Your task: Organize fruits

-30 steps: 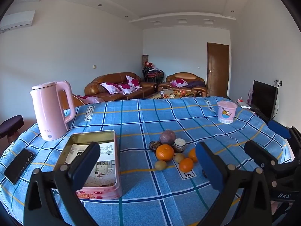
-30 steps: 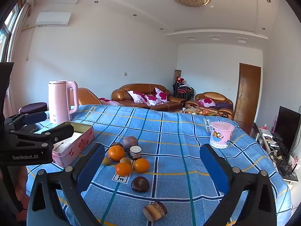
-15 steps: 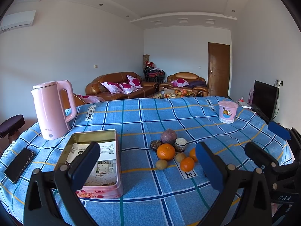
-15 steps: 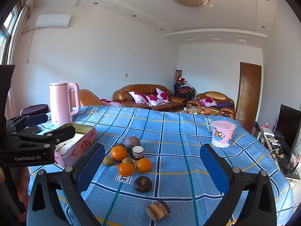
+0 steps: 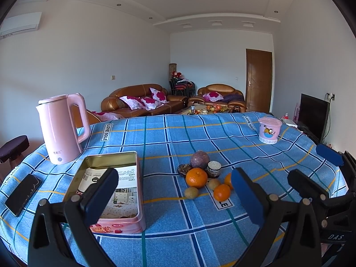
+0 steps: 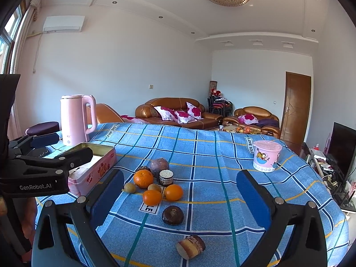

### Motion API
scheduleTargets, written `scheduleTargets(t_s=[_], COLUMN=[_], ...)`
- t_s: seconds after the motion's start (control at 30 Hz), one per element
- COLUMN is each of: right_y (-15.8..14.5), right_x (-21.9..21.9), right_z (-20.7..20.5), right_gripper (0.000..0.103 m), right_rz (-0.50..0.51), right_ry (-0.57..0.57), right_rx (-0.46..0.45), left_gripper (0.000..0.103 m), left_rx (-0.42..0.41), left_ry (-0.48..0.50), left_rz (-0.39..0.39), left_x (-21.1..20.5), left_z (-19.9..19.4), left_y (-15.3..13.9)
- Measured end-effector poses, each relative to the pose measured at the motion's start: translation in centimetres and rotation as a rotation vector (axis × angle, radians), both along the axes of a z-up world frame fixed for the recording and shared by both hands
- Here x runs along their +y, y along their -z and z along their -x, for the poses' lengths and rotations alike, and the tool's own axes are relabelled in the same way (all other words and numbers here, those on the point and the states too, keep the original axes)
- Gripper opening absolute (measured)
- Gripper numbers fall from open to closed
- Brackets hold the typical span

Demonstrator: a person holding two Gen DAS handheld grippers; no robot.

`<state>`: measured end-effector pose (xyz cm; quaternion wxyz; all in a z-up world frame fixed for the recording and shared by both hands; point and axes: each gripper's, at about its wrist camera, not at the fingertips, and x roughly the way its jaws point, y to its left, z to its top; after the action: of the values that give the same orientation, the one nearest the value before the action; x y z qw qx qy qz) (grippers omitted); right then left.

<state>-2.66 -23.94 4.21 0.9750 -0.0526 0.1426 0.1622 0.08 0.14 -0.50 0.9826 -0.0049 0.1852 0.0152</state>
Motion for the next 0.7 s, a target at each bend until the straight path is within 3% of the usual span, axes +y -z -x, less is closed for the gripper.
scheduleTargets(t_s=[0.7], right_y=[0.30], right_x=[0.52], right_z=[0.01], right_gripper=[0.102], right_rz=[0.009], right_ry=[-0.014], right_rx=[0.012], left_gripper=[0.103], left_rx=[0.013], left_ry=[-0.008], left_rz=[0.000], left_x=[0.15], left_z=[-0.16], left_y=[0.41])
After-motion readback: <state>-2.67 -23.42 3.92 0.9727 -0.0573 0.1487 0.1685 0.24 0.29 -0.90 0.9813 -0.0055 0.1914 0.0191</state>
